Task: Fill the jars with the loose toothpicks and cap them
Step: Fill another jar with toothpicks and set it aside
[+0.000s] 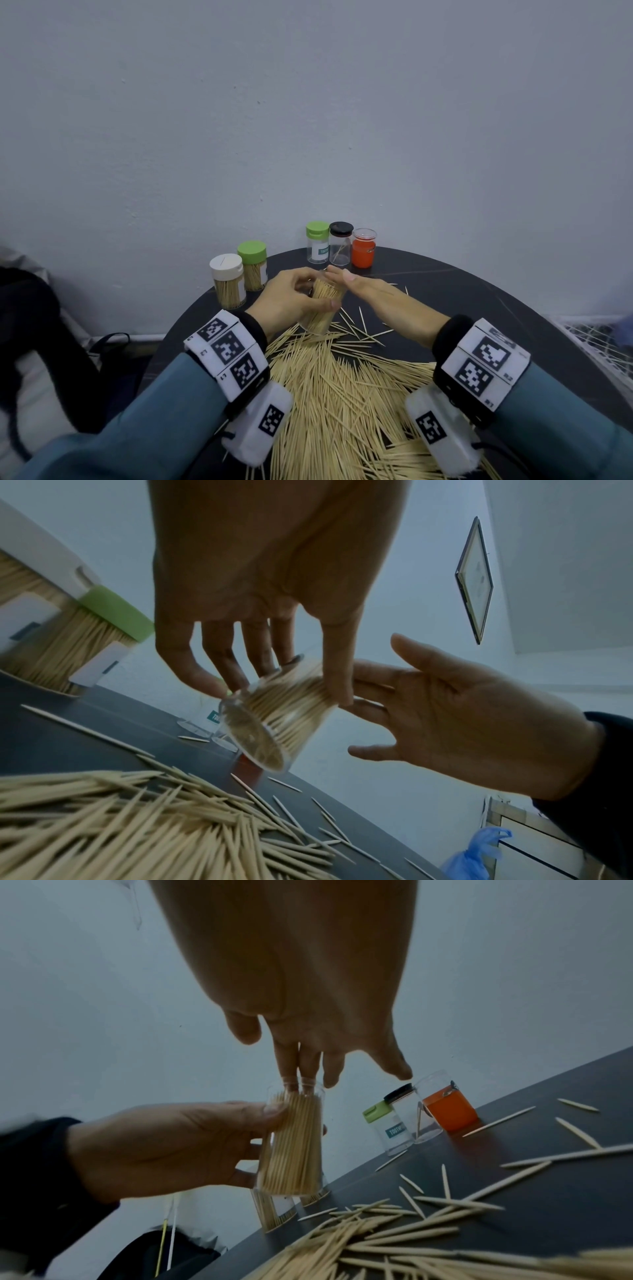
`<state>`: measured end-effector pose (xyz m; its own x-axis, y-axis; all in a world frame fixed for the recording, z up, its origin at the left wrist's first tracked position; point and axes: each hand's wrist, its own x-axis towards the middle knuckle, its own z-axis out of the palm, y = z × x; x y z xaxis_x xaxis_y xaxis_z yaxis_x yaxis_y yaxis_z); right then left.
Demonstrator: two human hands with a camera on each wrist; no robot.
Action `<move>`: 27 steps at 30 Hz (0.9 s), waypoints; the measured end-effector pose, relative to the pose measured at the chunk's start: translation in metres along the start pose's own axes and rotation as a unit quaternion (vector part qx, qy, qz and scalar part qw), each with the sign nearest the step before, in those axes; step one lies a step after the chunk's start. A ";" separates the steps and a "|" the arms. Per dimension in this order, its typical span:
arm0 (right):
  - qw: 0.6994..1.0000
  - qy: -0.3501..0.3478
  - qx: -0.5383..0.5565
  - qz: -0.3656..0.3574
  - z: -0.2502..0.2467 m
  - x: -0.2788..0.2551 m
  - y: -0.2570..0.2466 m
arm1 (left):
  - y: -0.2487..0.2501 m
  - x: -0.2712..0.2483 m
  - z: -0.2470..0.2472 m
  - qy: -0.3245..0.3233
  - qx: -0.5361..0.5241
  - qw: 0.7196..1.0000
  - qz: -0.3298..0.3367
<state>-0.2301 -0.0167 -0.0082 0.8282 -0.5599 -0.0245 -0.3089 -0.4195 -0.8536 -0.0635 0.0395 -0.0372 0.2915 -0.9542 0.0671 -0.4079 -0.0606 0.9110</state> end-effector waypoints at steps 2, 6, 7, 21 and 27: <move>1.000 0.011 0.002 -0.010 -0.001 0.000 0.001 | 0.000 0.001 -0.001 -0.003 0.005 1.000 0.002; 0.999 -0.009 -0.019 -0.028 -0.001 0.003 0.005 | -0.001 0.000 0.000 -0.017 0.015 1.000 0.010; 0.999 -0.012 -0.028 -0.033 -0.001 0.005 0.007 | -0.001 0.000 0.000 -0.022 0.015 1.000 0.012; 0.992 0.015 -0.067 -0.108 -0.017 0.007 0.005 | 0.007 0.001 -0.030 0.029 -0.023 0.999 0.033; 0.989 -0.007 -0.107 -0.100 -0.013 0.004 0.003 | 0.008 -0.007 -0.021 -0.009 0.014 0.999 0.048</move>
<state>-0.2340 -0.0292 -0.0037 0.8885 -0.4416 0.1248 -0.2291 -0.6625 -0.7132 -0.0505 0.0519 -0.0220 0.2348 -0.9611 0.1454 -0.4572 0.0229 0.8891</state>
